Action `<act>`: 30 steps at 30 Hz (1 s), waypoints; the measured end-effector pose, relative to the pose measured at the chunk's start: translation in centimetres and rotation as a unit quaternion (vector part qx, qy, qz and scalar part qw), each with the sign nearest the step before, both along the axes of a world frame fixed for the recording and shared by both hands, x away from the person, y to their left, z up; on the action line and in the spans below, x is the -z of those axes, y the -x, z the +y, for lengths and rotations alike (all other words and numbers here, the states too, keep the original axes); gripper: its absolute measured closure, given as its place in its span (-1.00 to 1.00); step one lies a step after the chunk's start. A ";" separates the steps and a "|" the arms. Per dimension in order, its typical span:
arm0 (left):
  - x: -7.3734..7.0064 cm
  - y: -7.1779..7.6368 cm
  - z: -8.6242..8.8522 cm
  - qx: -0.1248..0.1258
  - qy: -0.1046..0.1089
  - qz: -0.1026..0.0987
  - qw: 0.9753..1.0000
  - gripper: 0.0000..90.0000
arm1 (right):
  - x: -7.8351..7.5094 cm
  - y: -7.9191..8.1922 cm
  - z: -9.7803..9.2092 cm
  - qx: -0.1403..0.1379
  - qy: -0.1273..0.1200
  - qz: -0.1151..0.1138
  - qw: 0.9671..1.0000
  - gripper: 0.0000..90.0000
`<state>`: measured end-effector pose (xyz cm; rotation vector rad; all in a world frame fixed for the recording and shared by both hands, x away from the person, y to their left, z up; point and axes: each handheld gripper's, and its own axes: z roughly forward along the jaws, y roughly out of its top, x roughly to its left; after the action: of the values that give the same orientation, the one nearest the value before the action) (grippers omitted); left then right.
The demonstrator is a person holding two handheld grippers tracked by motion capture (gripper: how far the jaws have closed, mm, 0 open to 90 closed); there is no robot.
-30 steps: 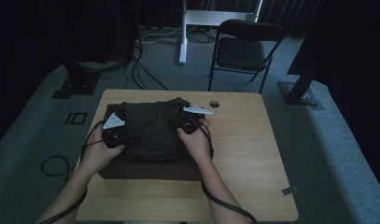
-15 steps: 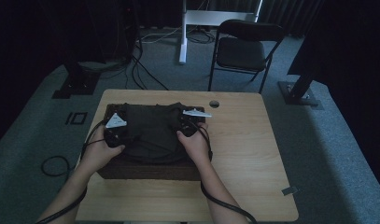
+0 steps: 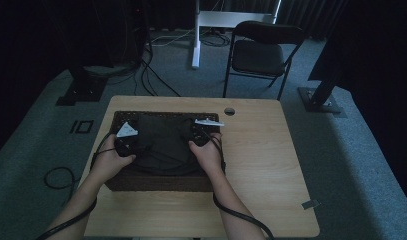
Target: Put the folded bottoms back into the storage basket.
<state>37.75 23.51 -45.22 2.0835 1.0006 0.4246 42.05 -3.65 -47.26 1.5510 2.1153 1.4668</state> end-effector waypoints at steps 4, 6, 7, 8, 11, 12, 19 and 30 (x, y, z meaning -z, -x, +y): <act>0.4 0.1 0.1 0.001 -0.002 0.001 1.000 0.45 | 0.8 -0.1 0.2 0.000 0.001 0.015 1.000 0.52; 0.7 -0.1 0.2 0.000 -0.004 0.005 1.000 0.45 | 1.0 -0.3 0.3 0.000 0.002 0.021 1.000 0.52; 0.8 -0.2 0.2 -0.001 -0.003 0.009 1.000 0.44 | 1.0 -0.4 0.3 0.000 0.002 0.027 1.000 0.52; 1.0 -0.2 0.2 -0.001 -0.001 0.013 1.000 0.44 | 1.0 -0.5 0.4 0.000 0.005 0.032 0.999 0.52; 1.6 -0.4 0.4 -0.003 0.004 0.020 1.000 0.44 | 1.3 -0.9 0.5 0.000 0.009 0.046 0.999 0.52; 1.8 -0.4 0.4 -0.005 0.006 0.021 1.000 0.44 | 1.4 -0.9 0.6 0.001 0.012 0.047 0.999 0.52; 2.6 -0.4 0.5 -0.004 0.004 0.019 1.000 0.43 | 1.4 -1.2 1.1 0.006 0.038 0.049 0.998 0.52; 3.5 -0.5 0.4 0.000 0.000 0.026 1.000 0.38 | 2.3 -1.7 1.8 0.006 0.092 0.058 0.994 0.48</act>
<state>38.22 23.96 -48.74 2.1032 1.0315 0.3729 43.79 -1.82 -49.52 1.6123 2.2285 1.1661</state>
